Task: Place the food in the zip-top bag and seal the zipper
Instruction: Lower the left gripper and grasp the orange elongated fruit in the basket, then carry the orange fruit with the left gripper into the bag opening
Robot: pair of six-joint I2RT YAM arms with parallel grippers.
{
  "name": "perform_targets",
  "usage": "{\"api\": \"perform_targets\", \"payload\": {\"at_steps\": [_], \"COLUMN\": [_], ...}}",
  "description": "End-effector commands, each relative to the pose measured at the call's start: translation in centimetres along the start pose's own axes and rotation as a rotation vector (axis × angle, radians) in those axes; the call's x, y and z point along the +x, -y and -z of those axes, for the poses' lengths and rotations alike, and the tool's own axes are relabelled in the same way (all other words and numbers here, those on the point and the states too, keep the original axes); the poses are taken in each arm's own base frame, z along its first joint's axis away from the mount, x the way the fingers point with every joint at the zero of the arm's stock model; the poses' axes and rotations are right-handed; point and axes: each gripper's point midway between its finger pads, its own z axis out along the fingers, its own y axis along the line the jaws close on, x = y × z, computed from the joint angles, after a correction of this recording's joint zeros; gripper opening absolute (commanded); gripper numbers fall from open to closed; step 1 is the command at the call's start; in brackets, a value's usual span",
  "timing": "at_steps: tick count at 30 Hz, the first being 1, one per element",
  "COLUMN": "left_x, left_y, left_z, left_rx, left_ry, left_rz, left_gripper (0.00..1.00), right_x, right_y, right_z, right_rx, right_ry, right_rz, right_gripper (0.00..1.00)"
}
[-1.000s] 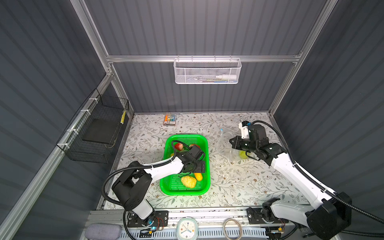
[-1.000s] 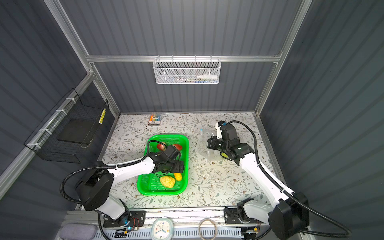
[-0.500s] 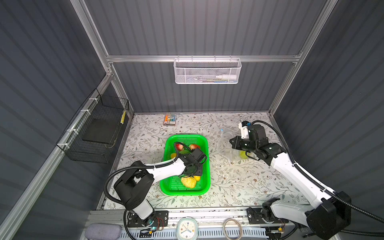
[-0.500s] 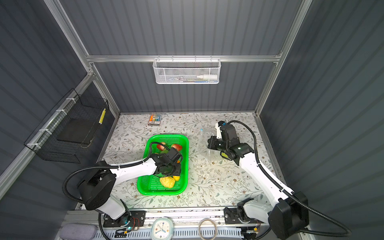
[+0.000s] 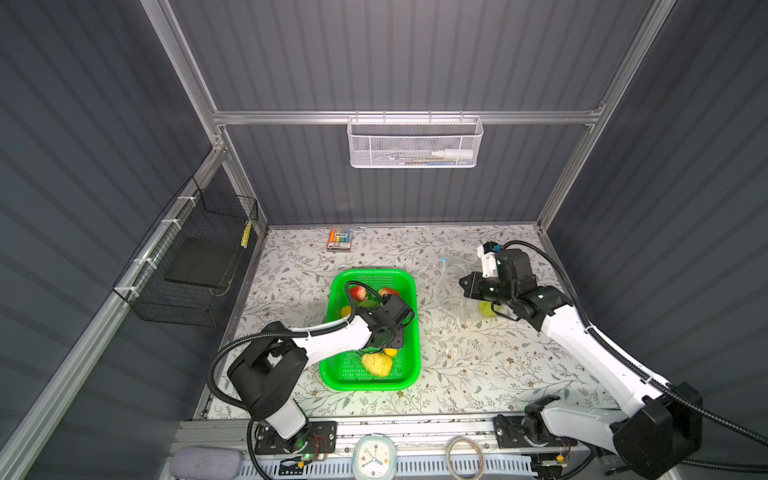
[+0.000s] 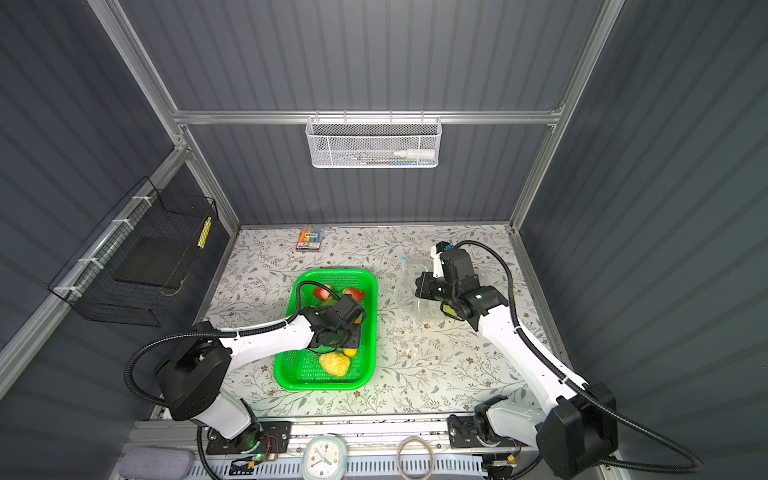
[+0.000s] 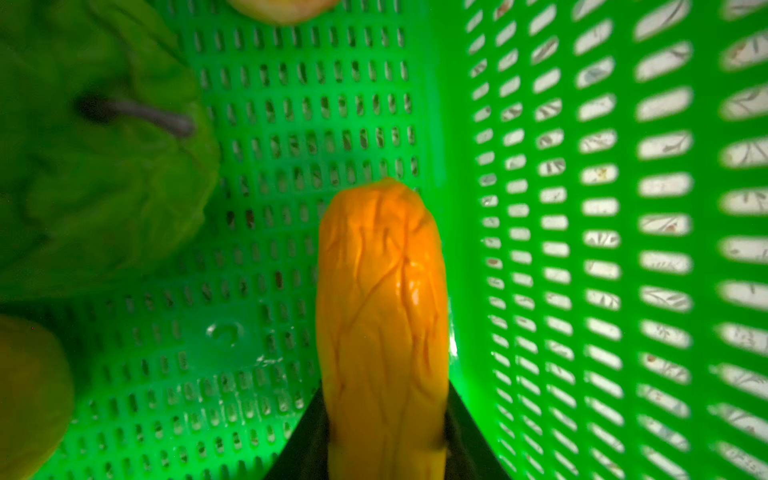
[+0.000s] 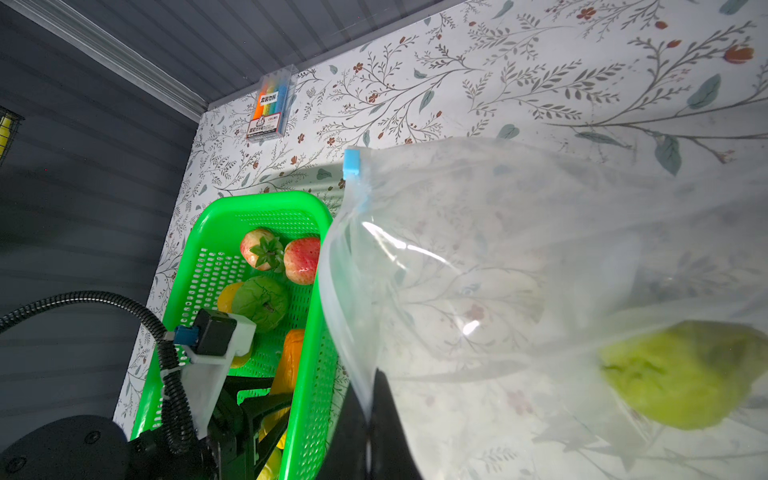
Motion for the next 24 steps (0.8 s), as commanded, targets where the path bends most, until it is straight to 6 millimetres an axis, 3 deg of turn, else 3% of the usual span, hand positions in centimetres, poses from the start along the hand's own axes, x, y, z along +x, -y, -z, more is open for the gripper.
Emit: {"api": "perform_targets", "payload": {"at_steps": [1,13,20,24], "left_x": [-2.8,-8.0,-11.3,-12.3], "left_y": [0.5,2.3,8.0,11.9], "left_z": [2.8,9.5,15.1,16.7], "left_rx": [0.003,0.111,0.418,0.578], "left_ry": [0.114,0.353,0.524,0.548], "left_rz": [-0.001,-0.011,-0.105,-0.19], "left_gripper": [0.16,0.16,0.18,0.2], "right_x": [0.0,0.0,-0.3,-0.5], "right_y": [-0.1,-0.4,-1.5,-2.4], "right_z": [0.3,0.2,0.1,0.2], "right_rx": [0.003,-0.015,-0.072,-0.116], "right_ry": [0.002,0.0,-0.002,0.0], "right_rz": [0.011,-0.003,-0.024,-0.045], "right_gripper": [0.0,0.0,0.0,0.0]}}
